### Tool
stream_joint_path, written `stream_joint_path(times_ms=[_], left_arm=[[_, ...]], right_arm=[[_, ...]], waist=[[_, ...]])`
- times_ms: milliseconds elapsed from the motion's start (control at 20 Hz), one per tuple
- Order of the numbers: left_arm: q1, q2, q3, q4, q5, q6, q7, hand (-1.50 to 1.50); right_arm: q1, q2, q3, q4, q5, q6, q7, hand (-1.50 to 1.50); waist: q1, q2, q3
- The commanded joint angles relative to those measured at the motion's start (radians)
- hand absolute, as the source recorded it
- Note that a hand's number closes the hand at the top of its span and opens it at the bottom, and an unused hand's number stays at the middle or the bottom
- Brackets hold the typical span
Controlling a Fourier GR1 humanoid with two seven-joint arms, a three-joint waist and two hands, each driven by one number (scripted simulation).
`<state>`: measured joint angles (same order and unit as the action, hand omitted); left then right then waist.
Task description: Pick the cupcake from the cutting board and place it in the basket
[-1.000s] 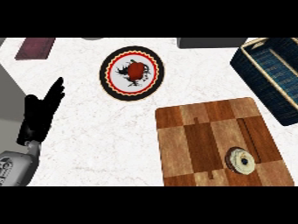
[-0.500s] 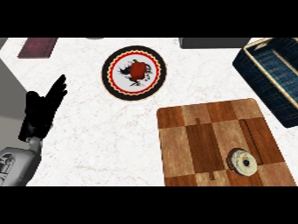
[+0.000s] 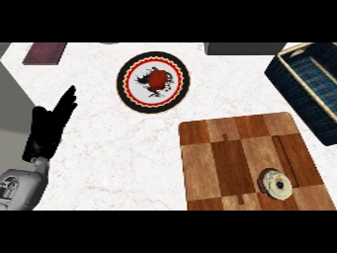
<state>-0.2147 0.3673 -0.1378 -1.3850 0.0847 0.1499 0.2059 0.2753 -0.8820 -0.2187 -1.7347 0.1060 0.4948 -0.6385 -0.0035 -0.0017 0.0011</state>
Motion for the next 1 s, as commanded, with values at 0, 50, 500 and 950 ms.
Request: stream_joint_path(times_ms=[0, 50, 500, 950], left_arm=[[0.041, 0.020, 0.034, 0.023, -0.005, -0.054, -0.051, 0.00], [-0.012, 0.008, 0.054, 0.090, 0.002, -0.052, -0.062, 0.00], [-0.063, -0.051, 0.047, 0.061, -0.068, -0.018, 0.043, 0.00], [0.042, -0.090, 0.066, -0.065, -0.115, -0.037, 0.049, 0.00]], right_arm=[[-0.073, 0.052, 0.041, 0.003, 0.023, 0.051, 0.019, -1.50], [-0.056, 0.075, 0.094, 0.057, 0.103, 0.013, -0.052, -1.50], [-0.170, 0.184, 0.202, 0.061, 0.191, 0.009, 0.070, -1.50], [-0.178, 0.307, 0.215, 0.136, 0.323, -0.043, -0.011, -1.50]], waist=[[0.006, 0.002, -0.001], [0.004, 0.004, -0.001], [0.002, 0.003, -0.001], [0.006, 0.001, -0.001]])
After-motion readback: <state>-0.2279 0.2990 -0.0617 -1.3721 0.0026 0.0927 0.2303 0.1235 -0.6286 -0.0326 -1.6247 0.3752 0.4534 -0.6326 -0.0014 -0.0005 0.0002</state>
